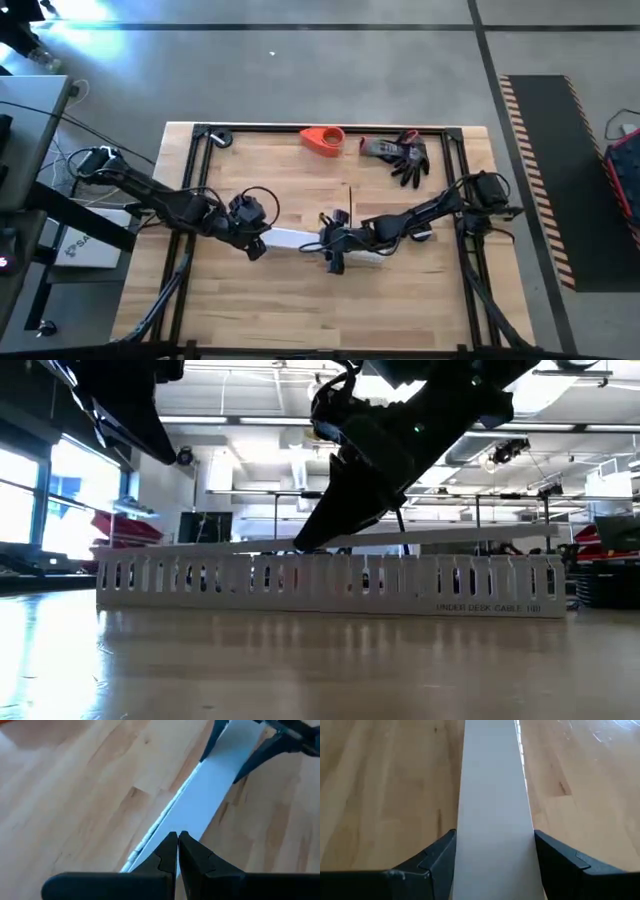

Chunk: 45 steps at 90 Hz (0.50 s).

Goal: Ziptie cables
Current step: Close the white cable duct

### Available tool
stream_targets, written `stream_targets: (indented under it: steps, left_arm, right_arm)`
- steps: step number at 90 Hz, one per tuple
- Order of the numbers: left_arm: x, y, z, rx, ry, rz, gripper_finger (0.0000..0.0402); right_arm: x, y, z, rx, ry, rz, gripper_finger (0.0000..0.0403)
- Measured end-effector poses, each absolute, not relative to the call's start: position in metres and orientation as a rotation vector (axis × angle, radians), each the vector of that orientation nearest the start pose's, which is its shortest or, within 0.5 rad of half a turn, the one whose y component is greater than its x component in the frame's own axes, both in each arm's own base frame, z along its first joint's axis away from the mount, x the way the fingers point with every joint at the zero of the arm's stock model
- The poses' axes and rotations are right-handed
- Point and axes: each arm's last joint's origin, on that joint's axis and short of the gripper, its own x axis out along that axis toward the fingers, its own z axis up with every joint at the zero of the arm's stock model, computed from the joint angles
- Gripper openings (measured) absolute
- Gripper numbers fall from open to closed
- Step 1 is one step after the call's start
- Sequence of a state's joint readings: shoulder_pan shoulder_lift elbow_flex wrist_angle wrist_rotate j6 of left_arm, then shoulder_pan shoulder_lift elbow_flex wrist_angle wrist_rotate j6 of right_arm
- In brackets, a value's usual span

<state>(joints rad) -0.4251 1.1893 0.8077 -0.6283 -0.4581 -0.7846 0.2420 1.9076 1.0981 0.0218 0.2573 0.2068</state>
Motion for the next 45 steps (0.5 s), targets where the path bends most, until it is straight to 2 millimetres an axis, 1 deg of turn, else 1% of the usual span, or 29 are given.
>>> stream_targets:
  steps: [10,18,27,37,45]
  left_arm:
    - [0.206,-0.081,0.216,-0.308,0.852,0.377,0.0000]
    - [0.203,-0.082,0.211,-0.308,0.878,0.394,0.0000]
    - [0.201,-0.083,0.219,-0.323,0.847,0.382,0.0000]
    - [0.197,-0.080,0.230,-0.345,0.801,0.375,0.0000]
    - [0.195,-0.078,0.235,-0.343,0.774,0.375,0.0000]
  right_arm:
    - [0.378,0.085,0.149,0.000,0.756,-0.098,0.0208]
    - [0.377,0.087,0.149,-0.020,0.746,-0.111,0.0208]
    - [0.377,0.090,0.153,-0.034,0.726,-0.132,0.0208]
    - [0.377,0.091,0.153,-0.006,0.726,-0.137,0.0208]
    - [0.377,0.087,0.152,0.028,0.732,-0.147,0.0208]
